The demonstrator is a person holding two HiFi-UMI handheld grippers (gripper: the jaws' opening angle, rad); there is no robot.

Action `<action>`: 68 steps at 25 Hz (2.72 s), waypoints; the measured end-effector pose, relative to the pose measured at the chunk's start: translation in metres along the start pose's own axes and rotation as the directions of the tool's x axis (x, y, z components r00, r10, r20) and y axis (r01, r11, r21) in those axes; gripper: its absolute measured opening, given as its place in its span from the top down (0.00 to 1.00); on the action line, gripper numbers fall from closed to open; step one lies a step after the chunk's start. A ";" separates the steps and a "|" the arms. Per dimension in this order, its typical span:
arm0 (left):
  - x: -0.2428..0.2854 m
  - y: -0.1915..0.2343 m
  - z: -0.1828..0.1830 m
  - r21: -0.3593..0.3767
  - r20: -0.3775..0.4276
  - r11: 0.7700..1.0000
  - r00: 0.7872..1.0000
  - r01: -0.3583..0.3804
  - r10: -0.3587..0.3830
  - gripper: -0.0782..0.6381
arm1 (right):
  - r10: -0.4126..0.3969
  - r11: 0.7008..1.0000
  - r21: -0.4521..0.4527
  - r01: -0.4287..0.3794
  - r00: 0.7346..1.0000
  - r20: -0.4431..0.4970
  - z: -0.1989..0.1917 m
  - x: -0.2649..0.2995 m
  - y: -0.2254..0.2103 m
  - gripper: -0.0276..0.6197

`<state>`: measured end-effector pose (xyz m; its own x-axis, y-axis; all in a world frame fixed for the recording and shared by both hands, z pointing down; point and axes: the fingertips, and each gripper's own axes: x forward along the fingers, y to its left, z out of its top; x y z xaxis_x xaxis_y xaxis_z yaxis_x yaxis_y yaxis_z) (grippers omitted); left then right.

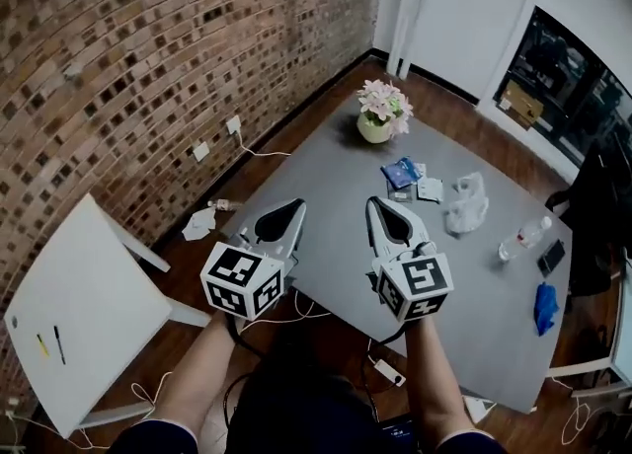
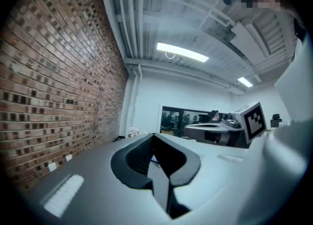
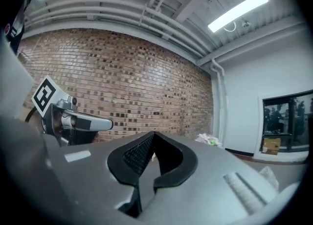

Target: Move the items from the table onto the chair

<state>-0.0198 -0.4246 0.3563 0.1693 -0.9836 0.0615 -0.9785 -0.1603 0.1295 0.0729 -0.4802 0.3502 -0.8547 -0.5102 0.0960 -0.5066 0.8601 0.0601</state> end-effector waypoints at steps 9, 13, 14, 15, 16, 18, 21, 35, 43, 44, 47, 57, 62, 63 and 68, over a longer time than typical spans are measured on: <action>-0.141 0.089 -0.009 -0.040 0.014 0.921 0.921 -0.388 0.389 0.87 | 0.340 0.940 -0.030 -0.340 0.940 0.000 -0.002 0.059 0.133 0.95; -0.212 0.115 -0.010 -0.056 0.027 0.858 0.859 -0.510 0.512 0.87 | 0.474 0.880 -0.042 -0.473 0.881 -0.004 0.000 0.076 0.210 0.95; -0.232 0.121 -0.010 -0.060 0.032 0.839 0.839 -0.541 0.544 0.87 | 0.505 0.862 -0.047 -0.505 0.863 -0.004 0.001 0.078 0.229 0.95; -0.252 0.127 -0.011 -0.064 0.037 0.818 0.818 -0.571 0.574 0.87 | 0.535 0.843 -0.053 -0.535 0.845 -0.004 0.003 0.081 0.249 0.95; -0.272 0.132 -0.012 -0.067 0.041 0.798 0.797 -0.599 0.602 0.87 | 0.563 0.825 -0.059 -0.563 0.826 -0.005 0.004 0.082 0.269 0.95; -0.315 0.143 -0.015 -0.076 0.047 0.759 0.758 -0.647 0.651 0.87 | 0.611 0.789 -0.071 -0.610 0.792 -0.007 0.005 0.084 0.312 0.95; -0.384 0.159 -0.019 -0.088 0.054 0.707 0.706 -0.701 0.707 0.87 | 0.665 0.743 -0.087 -0.663 0.747 -0.010 0.010 0.085 0.382 0.95; -0.693 0.221 -0.056 -0.161 0.025 0.489 0.492 -0.857 0.870 0.87 | 0.828 0.544 -0.102 -0.833 0.552 -0.097 0.000 0.061 0.703 0.95; -0.784 0.238 -0.084 -0.191 -0.025 0.406 0.418 -0.894 0.908 0.87 | 0.861 0.476 -0.085 -0.875 0.483 -0.158 -0.020 0.056 0.807 0.95; -0.790 0.241 -0.087 -0.195 -0.031 0.393 0.406 -0.899 0.913 0.87 | 0.867 0.461 -0.080 -0.884 0.468 -0.169 -0.024 0.056 0.816 0.95; -0.802 0.244 -0.093 -0.212 -0.044 0.365 0.382 -0.906 0.923 0.87 | 0.880 0.425 -0.068 -0.903 0.429 -0.203 -0.034 0.054 0.838 0.95; -0.823 0.258 -0.116 -0.242 -0.102 0.269 0.300 -0.932 0.948 0.87 | 0.889 0.322 -0.043 -0.946 0.318 -0.331 -0.081 0.067 0.898 0.95; -0.827 0.263 -0.132 -0.274 -0.130 0.250 0.293 -0.929 0.947 0.87 | 0.875 0.304 -0.012 -0.953 0.284 -0.392 -0.109 0.071 0.922 0.95; -0.829 0.264 -0.134 -0.278 -0.133 0.247 0.292 -0.928 0.947 0.87 | 0.872 0.303 -0.007 -0.953 0.280 -0.401 -0.112 0.072 0.928 0.95; -0.838 0.266 -0.145 -0.293 -0.148 0.240 0.292 -0.925 0.945 0.87 | 0.860 0.306 0.016 -0.952 0.269 -0.434 -0.128 0.073 0.949 0.95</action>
<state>-0.4048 0.3688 0.4823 -0.8576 -0.4269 0.2868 -0.3574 0.8957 0.2644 -0.4561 0.2986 0.5419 -0.6164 0.6010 0.5089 0.6570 0.7487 -0.0885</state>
